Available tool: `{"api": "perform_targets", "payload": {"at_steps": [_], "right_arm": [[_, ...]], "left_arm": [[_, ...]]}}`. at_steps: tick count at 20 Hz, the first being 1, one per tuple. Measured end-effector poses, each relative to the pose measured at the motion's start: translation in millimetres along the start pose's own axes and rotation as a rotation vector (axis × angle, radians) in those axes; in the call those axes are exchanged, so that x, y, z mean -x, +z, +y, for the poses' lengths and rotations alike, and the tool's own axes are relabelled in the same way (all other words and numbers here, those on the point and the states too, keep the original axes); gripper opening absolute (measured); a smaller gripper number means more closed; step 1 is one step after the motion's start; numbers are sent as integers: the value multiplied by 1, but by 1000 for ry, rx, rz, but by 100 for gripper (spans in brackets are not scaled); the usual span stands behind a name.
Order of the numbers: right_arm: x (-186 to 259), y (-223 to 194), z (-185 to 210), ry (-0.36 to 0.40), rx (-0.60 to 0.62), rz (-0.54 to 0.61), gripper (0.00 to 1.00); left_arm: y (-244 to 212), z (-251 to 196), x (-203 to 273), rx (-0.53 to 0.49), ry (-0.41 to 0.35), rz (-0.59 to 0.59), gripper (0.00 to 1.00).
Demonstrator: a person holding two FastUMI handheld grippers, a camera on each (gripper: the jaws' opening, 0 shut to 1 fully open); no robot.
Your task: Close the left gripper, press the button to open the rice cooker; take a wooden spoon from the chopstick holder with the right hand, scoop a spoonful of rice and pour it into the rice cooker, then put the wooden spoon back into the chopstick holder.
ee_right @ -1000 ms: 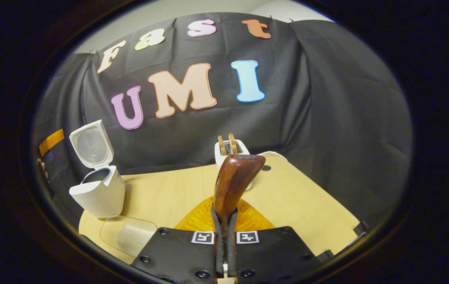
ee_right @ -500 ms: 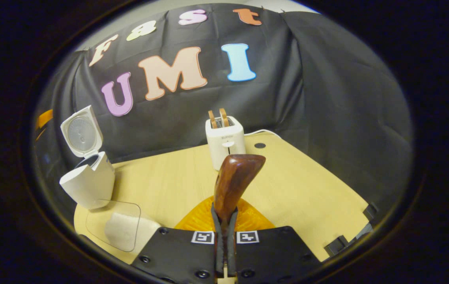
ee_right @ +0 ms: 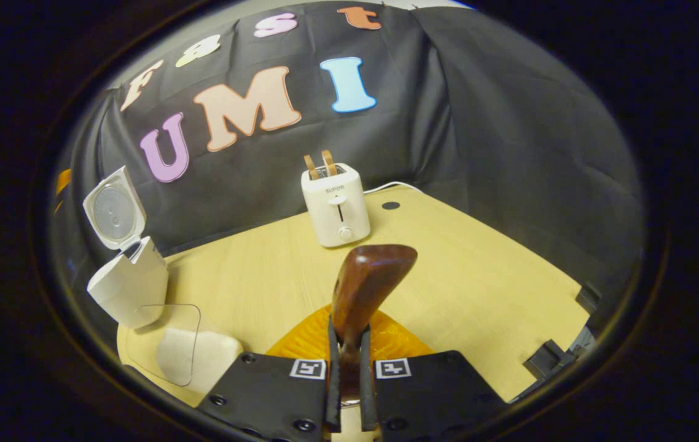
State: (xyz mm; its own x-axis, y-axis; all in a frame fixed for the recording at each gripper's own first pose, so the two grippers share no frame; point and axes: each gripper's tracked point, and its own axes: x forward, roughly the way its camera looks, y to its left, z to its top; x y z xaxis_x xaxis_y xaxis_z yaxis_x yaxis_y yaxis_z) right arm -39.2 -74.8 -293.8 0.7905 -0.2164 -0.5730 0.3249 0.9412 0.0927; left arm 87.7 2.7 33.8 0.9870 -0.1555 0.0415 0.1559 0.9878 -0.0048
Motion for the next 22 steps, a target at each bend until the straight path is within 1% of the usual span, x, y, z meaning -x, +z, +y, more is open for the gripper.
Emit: {"api": "perform_targets", "payload": {"at_steps": [2,4,6,8,10,11,13,15,16,17,18,19,20,21,22], "right_arm": [[3,4,0,5,16,-11,19],[6,12,1,9,35,-28,39],[11,20,-3,3,48,-47,59],[15,28,-11,-31,62,-69,80],[21,40,-18,-68,84,-105,100],[25,45,-18,-78,93,-121,98],[33,62,-20,-100,119,-175,98],[43,84,-15,-109,150,-242,98],[47,97,-9,-105,182,-276,98],[48,104,-2,-95,209,-296,97],[51,112,8,-74,231,-311,99],[54,117,20,-48,240,-320,99],[57,121,30,-23,239,-323,98],[58,123,41,1,233,-323,97],[60,125,52,25,226,-321,97]], "left_arm": [[1,0,1,2,-3,-2,95],[1,0,1,4,-3,-3,93],[2,1,1,9,-5,-4,95],[2,1,1,10,-4,-5,93],[4,3,3,11,0,-9,94],[4,5,3,11,2,-9,93],[3,8,4,12,8,-6,94],[2,11,4,15,11,-5,93],[0,13,3,12,17,2,94],[-2,17,1,11,20,9,94],[-3,20,-1,16,24,14,94],[-4,25,-4,21,30,19,94],[-5,30,-7,27,38,23,92],[-6,37,-11,26,51,30,94],[-6,45,-15,24,64,32,93]]}}
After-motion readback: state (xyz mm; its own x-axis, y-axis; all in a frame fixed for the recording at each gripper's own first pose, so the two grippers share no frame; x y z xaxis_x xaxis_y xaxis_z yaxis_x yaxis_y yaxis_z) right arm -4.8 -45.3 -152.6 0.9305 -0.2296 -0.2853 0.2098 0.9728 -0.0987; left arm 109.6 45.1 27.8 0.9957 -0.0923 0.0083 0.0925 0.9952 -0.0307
